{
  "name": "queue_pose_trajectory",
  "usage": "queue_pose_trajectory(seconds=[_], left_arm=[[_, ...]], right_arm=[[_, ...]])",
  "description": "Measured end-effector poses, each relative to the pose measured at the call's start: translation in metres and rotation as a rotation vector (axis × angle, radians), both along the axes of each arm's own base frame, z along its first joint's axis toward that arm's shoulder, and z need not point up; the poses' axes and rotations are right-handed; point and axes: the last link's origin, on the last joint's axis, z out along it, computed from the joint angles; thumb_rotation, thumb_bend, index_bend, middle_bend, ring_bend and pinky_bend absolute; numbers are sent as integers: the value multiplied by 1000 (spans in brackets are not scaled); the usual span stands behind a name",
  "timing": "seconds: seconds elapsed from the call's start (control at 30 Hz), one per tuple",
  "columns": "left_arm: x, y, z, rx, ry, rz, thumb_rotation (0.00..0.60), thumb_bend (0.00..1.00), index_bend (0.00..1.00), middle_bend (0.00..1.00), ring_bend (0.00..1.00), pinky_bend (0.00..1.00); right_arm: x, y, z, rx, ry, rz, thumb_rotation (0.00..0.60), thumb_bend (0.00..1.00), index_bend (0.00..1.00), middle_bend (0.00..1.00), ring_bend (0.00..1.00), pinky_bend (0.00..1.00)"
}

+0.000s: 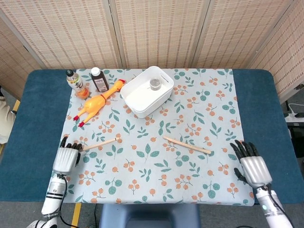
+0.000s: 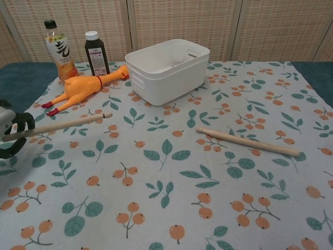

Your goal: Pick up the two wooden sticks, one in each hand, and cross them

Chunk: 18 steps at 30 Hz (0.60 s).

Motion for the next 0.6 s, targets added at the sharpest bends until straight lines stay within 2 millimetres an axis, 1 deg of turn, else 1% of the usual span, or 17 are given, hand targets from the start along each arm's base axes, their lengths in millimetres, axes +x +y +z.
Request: queue_pose_trajectory(seconds=[0.13, 0.23, 0.27, 0.47, 0.6], left_arm=[[-1, -8, 13, 14, -24, -57, 600, 607, 807, 867, 517, 196], [-5, -15, 23, 24, -45, -82, 600, 605, 807, 867, 517, 192], [-6, -17, 25, 25, -50, -86, 600, 603, 807, 867, 517, 191], [-14, -22, 38, 41, -89, -108, 600, 604, 807, 867, 517, 191], [-21, -23, 47, 33, -94, -108, 600, 603, 805, 867, 517, 189]], right_arm=[[16, -18, -19, 13, 40, 29, 600, 319, 155, 155, 0, 0], [30, -30, -36, 8, 79, 46, 600, 319, 184, 196, 0, 0], [36, -35, -45, 8, 90, 49, 600, 319, 195, 210, 0, 0], [56, -58, -86, 19, 108, 8, 600, 320, 249, 262, 0, 0], [66, -71, -108, 17, 163, 15, 600, 323, 286, 283, 17, 0]])
